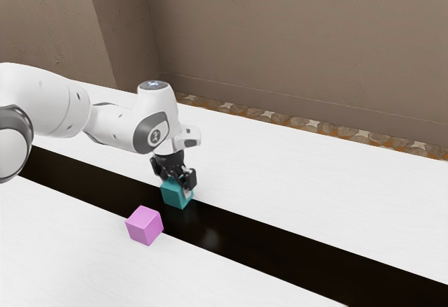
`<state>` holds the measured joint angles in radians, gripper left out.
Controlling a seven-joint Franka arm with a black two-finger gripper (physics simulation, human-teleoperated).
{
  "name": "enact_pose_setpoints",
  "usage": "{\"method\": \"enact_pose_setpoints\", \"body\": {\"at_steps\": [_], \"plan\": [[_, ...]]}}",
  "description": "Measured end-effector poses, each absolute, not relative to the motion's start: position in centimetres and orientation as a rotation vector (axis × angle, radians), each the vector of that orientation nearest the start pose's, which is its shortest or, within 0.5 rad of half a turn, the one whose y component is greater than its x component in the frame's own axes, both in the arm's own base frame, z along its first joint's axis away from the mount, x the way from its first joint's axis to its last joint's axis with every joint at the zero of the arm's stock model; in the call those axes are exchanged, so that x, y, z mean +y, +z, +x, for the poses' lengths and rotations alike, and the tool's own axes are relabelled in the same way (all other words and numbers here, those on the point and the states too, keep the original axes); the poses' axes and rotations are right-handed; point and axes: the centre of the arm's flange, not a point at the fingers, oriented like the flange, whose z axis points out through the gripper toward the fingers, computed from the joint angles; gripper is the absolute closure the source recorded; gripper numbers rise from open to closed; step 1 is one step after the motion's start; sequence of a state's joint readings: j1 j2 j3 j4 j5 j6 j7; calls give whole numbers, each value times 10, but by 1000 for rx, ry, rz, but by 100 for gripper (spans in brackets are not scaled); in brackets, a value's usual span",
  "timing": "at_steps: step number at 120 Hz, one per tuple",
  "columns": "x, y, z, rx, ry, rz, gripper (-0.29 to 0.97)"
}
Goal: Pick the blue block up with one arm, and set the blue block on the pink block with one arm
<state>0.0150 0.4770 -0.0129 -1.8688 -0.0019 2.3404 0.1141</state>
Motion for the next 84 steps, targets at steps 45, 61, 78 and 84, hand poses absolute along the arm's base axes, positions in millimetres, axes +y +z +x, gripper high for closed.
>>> {"method": "enact_pose_setpoints", "body": {"at_steps": [45, 61, 78, 84], "plan": [[1, 337, 589, 155, -92, -3131, 34], [-8, 373, 538, 169, -133, -3123, 34], [-15, 373, 500, 188, -104, -3118, 34], [-13, 368, 494, 179, -84, -3119, 34]]}}
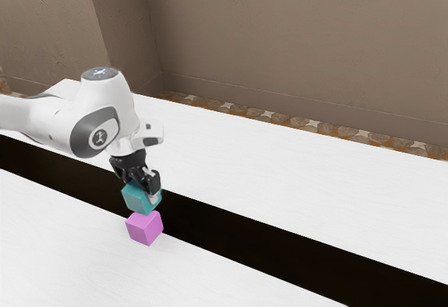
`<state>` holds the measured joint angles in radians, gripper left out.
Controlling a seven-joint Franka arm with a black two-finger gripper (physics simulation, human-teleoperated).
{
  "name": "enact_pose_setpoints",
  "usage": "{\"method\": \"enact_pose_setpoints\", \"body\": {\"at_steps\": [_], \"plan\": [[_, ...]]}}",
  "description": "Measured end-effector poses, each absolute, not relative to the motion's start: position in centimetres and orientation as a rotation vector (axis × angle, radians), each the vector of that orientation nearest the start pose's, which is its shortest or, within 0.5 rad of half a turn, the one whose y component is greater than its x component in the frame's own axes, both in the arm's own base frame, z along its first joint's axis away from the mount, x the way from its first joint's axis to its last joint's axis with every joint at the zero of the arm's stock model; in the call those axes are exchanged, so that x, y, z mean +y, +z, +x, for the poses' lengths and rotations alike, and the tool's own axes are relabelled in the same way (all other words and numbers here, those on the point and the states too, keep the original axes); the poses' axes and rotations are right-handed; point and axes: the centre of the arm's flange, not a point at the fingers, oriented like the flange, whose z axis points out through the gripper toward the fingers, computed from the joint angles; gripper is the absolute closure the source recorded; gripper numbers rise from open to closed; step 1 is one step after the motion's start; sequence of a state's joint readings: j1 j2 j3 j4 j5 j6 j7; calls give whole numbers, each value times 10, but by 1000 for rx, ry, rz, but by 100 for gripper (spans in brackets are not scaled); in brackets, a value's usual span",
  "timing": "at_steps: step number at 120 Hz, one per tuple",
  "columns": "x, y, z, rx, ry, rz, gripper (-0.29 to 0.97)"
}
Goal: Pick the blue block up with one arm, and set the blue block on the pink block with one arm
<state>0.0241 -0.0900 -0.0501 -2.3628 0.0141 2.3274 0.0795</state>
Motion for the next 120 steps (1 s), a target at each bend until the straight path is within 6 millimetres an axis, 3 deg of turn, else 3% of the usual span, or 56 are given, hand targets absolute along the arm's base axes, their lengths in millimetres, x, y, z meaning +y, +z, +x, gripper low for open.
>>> {"method": "enact_pose_setpoints", "body": {"at_steps": [20, 41, 50, 120], "plan": [[0, 355, 478, 138, -34, -3120, 34], [4, 339, 476, 121, 17, -3124, 33], [4, 332, 477, 121, 34, -3125, 34], [1, 332, 505, 122, 4, -3129, 33]]}}
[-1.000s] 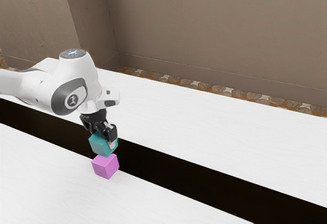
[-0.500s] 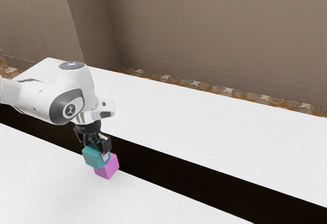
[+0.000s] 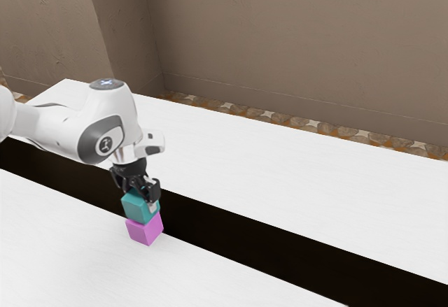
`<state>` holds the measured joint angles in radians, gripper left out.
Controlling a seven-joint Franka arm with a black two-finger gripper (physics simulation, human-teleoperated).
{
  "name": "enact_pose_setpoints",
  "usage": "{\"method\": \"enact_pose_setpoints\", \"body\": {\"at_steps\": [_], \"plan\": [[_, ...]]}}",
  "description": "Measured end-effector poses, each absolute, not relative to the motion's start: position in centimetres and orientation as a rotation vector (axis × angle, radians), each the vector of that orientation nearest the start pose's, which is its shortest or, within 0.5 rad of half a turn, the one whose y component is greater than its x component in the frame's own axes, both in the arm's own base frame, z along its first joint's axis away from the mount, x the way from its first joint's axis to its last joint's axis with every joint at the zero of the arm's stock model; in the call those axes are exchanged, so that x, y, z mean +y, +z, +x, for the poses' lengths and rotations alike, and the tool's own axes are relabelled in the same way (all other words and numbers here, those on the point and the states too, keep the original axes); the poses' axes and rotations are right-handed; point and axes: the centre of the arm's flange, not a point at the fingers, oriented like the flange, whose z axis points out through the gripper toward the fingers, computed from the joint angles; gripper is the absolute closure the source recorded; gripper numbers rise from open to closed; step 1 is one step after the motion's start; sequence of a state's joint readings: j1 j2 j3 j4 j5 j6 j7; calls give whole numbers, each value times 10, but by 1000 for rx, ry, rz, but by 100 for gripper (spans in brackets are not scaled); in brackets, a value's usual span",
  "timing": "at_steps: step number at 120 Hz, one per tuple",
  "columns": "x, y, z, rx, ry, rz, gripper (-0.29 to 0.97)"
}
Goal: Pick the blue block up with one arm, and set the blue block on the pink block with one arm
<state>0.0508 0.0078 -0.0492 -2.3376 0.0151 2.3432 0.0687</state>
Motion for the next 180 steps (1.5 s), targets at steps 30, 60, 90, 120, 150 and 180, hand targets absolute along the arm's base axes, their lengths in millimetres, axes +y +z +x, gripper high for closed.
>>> {"method": "enact_pose_setpoints", "body": {"at_steps": [30, 60, 90, 120, 150, 180], "plan": [[1, 336, 503, 121, -9, -3128, 33], [1, 331, 497, 116, 11, -3128, 33], [3, 331, 498, 109, 10, -3128, 34], [7, 331, 499, 99, 10, -3128, 34], [10, 331, 499, 89, 9, -3128, 32], [12, 335, 500, 84, -3, -3137, 23]]}}
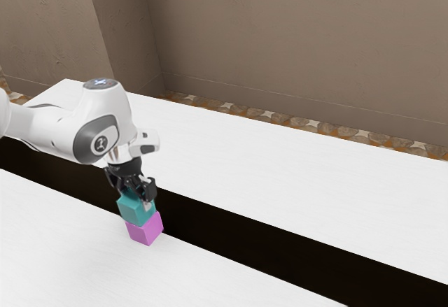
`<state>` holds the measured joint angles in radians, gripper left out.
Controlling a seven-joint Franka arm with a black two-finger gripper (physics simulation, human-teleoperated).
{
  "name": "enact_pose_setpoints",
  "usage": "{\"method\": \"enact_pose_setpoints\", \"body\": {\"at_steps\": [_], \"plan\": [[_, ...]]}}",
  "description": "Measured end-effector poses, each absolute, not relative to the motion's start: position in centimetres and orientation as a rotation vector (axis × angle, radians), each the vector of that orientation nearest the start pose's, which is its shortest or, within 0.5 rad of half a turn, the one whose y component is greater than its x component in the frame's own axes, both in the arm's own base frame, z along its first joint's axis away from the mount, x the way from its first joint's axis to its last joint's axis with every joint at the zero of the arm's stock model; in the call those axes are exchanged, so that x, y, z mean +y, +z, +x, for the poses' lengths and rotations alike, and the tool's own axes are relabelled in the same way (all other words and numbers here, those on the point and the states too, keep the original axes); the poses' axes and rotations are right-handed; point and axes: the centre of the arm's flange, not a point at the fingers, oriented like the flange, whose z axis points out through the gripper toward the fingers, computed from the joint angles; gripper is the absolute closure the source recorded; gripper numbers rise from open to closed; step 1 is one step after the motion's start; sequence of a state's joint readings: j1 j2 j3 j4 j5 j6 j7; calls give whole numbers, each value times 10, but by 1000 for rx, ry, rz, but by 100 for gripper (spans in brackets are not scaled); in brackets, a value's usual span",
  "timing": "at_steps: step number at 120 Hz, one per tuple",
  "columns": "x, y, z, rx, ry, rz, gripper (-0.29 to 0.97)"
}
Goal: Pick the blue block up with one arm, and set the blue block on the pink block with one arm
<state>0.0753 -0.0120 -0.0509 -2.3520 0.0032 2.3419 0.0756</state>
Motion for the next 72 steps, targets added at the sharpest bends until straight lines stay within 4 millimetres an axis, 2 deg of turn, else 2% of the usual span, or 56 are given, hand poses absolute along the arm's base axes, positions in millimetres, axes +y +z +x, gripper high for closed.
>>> {"method": "enact_pose_setpoints", "body": {"at_steps": [13, 21, 37, 51, 56, 62, 72], "plan": [[12, 342, 502, 88, -24, -3139, 21], [9, 365, 504, 101, -94, -3132, 15], [-21, 439, 501, 194, -257, -3108, 8], [-52, 546, 514, 283, -323, -3088, 5], [-60, 572, 512, 312, -304, -3093, 4], [-66, 591, 509, 340, -255, -3106, 3], [-89, 663, 513, 490, -316, -3072, 2]]}}
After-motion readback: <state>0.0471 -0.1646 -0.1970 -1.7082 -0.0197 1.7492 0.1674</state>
